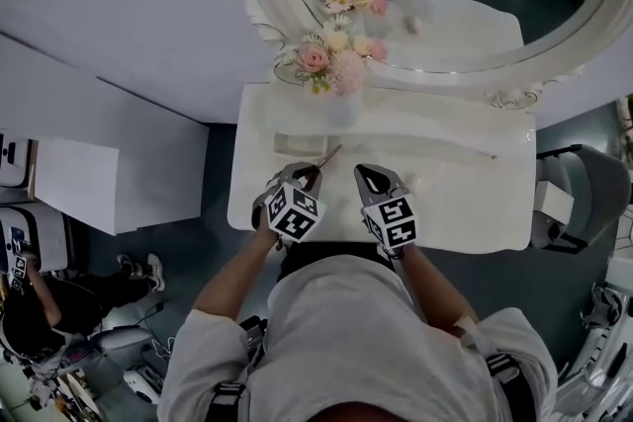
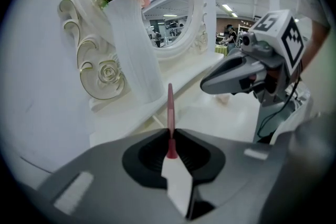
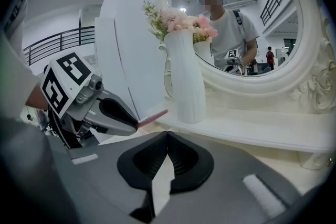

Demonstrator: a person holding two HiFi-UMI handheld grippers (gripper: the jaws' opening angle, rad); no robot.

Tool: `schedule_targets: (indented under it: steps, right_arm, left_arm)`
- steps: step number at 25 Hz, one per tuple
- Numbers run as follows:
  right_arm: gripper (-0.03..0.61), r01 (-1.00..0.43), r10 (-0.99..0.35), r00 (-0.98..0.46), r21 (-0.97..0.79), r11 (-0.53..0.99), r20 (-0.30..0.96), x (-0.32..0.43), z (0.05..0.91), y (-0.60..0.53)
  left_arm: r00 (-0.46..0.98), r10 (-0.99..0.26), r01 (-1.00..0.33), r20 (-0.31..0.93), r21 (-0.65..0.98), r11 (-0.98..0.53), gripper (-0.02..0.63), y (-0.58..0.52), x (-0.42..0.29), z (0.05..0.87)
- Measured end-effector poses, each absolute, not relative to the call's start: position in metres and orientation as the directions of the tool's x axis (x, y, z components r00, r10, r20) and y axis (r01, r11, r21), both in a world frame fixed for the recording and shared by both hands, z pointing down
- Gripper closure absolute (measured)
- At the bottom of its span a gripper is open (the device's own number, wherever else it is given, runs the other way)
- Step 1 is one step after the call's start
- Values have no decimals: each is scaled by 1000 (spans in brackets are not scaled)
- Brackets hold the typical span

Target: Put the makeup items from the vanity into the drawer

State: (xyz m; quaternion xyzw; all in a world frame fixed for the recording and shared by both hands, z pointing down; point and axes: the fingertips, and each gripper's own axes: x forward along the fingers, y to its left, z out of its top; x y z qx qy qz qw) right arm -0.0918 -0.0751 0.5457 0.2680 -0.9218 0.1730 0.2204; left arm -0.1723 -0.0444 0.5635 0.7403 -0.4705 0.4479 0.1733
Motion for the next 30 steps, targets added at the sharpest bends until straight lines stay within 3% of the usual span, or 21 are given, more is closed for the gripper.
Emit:
schedule_targets:
  steps: [15, 30]
  right_arm:
    - [578, -605, -446, -734, -193, 773, 513, -121, 547, -90]
    - [578, -719, -529, -652, -220, 660, 543, -138, 565, -106]
  left_arm:
    - [211, -464, -745, 861, -166, -647, 571, -49, -215, 569]
    - [258, -305, -454, 917, -164, -876, 571, -72, -242, 597]
